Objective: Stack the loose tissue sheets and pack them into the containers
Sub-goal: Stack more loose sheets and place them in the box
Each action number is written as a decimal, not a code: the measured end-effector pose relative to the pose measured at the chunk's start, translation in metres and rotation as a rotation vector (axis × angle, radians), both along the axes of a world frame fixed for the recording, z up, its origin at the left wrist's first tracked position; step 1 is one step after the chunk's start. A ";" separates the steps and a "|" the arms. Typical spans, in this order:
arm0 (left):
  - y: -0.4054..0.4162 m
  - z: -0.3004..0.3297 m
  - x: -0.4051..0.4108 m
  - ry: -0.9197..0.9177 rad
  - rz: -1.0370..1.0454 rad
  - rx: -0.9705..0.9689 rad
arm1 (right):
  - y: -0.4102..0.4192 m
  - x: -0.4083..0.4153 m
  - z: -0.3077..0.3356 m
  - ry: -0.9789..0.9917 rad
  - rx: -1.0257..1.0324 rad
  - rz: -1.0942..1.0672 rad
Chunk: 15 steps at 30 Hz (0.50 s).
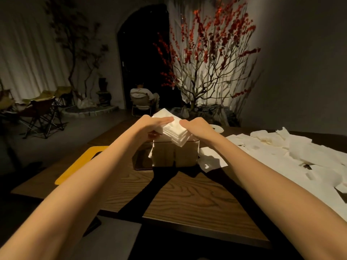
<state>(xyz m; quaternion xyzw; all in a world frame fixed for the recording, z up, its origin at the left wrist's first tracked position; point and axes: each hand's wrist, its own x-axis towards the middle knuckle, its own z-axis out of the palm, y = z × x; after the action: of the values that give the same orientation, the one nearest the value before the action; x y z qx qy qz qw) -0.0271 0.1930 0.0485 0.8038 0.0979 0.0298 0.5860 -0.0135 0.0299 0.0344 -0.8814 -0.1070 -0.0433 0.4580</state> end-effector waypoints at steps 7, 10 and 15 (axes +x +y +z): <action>0.031 -0.002 0.019 0.078 0.027 -0.086 | 0.043 0.020 -0.001 0.005 -0.080 0.103; 0.040 -0.004 0.027 0.060 0.034 -0.075 | 0.057 0.030 -0.004 -0.017 -0.171 0.144; 0.048 -0.002 0.033 0.128 0.051 0.301 | 0.059 0.043 -0.006 -0.022 -0.280 0.224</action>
<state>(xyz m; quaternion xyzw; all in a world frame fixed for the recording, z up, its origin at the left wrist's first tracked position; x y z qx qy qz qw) 0.0061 0.2411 0.0466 0.8802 0.1499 0.0077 0.4503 0.0293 0.0892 0.0285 -0.9186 -0.2146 0.0137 0.3315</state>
